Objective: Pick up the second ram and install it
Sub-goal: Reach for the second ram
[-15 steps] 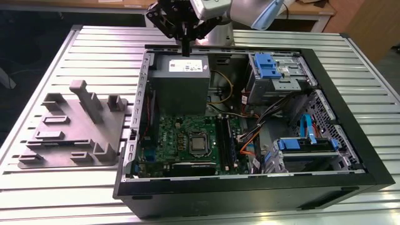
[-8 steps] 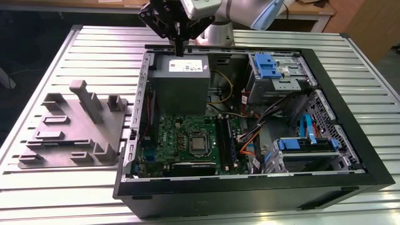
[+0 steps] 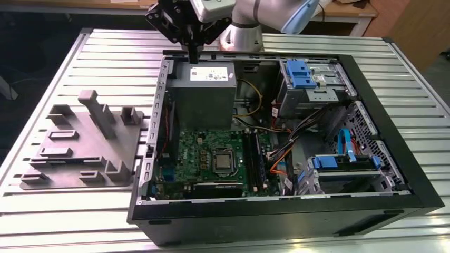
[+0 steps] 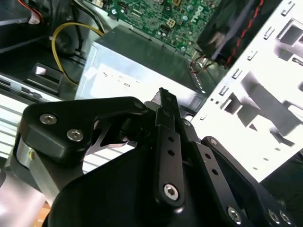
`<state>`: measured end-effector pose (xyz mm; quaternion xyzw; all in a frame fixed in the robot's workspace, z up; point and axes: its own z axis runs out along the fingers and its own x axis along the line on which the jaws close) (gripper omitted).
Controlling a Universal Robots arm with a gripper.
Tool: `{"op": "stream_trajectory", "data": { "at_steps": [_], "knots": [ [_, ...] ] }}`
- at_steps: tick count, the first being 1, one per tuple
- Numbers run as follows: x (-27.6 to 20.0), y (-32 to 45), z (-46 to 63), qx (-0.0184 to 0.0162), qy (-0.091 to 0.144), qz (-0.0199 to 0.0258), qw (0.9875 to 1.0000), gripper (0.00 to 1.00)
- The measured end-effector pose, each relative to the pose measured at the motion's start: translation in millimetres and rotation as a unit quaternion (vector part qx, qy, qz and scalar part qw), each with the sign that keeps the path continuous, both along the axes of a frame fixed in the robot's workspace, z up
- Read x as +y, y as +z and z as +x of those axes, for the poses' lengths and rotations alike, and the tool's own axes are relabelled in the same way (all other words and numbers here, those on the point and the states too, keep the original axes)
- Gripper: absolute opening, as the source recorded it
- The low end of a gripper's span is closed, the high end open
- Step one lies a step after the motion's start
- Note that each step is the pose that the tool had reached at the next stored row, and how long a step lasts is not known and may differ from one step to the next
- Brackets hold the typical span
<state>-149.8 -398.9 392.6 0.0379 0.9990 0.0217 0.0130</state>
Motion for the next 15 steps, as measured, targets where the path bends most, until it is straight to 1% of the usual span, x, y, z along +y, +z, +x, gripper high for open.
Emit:
{"op": "stream_trajectory", "data": {
  "at_steps": [15],
  "knots": [
    [0.0, -1.9, -30.4, 0.0000, 0.000, 0.0000, 1.0000, 0.10]
  ]
}}
